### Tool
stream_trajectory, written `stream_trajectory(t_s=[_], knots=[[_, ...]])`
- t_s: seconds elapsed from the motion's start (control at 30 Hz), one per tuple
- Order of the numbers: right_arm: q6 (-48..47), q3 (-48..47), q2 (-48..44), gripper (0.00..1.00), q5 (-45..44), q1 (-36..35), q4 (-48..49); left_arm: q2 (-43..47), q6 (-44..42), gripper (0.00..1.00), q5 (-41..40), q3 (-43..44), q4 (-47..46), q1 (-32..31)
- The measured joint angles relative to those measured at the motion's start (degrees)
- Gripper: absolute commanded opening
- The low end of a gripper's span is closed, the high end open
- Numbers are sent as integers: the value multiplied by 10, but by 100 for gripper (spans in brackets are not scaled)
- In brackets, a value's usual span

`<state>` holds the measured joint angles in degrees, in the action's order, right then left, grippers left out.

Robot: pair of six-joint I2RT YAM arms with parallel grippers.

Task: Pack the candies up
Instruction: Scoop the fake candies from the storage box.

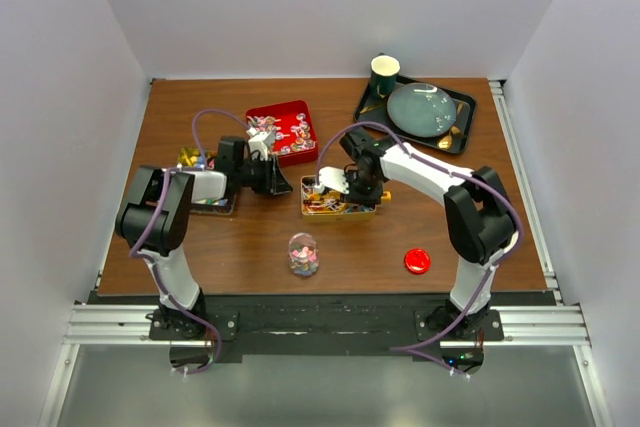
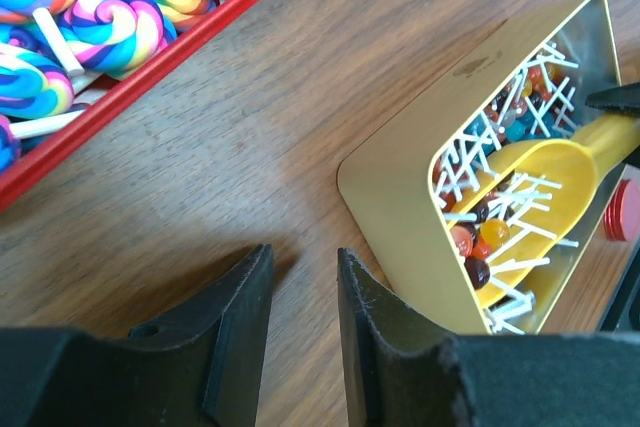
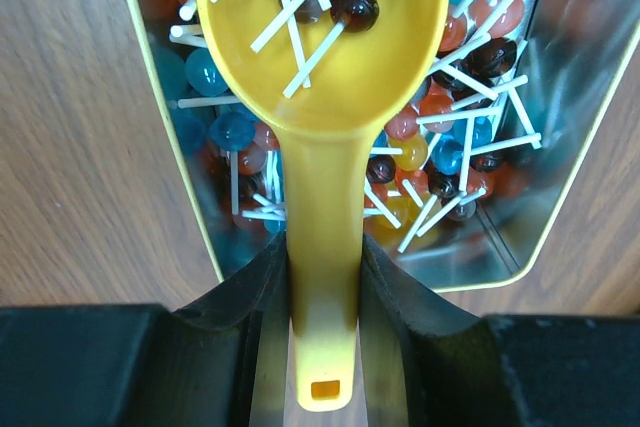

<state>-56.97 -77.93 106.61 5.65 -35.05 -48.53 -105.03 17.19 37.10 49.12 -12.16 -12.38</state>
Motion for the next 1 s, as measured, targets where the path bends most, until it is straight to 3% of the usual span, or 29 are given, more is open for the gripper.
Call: stream_trajectory(t_s=[0.33,0.77,1.0], knots=[[6,51,-33,0,113,48,53,0,-69,38,66,41,78,12],[13,126,-81,0,191,82,127,0,-153,38,129,90,209,48],[20,160,-108,0,234,109,144,-4,-216,39,151,166,294,76]])
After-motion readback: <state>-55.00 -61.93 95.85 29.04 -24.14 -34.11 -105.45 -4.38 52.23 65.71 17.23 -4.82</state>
